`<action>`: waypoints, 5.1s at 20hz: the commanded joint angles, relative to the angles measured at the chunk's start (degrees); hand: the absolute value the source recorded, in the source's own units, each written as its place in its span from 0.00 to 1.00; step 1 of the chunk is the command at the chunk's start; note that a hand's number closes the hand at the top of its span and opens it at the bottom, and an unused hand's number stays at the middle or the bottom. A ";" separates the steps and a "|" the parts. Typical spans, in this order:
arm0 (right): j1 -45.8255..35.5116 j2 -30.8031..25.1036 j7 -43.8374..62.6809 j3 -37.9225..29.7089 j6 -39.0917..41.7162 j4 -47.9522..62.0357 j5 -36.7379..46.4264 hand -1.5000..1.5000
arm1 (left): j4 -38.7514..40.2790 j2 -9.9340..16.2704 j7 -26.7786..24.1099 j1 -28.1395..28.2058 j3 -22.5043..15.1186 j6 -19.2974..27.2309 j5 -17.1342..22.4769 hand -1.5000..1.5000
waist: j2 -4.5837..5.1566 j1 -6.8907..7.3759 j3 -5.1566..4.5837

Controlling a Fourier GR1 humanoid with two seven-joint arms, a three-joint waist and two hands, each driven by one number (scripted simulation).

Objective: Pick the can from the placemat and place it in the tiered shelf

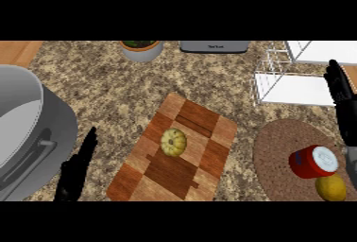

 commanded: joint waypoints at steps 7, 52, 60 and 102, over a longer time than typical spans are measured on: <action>23.94 -8.78 10.81 -15.25 -17.51 7.44 6.40 1.00 | 0.66 0.28 5.17 2.70 8.00 -0.25 8.55 0.50 | 2.41 -10.23 0.29; 23.60 -16.27 84.98 -1.39 -10.16 -33.44 16.86 0.00 | 1.87 -0.83 16.92 -7.80 9.13 -8.84 9.55 0.50 | 1.72 1.46 0.98; 20.33 -10.49 90.99 4.50 -11.74 -30.57 26.96 0.00 | 4.81 1.22 15.76 -8.76 11.73 -12.72 10.81 0.50 | 1.67 0.84 0.91; 7.62 9.30 63.12 -1.02 0.86 1.03 36.91 1.00 | 1.08 -3.03 19.63 -7.85 14.94 -12.50 5.82 0.50 | 1.40 0.38 1.08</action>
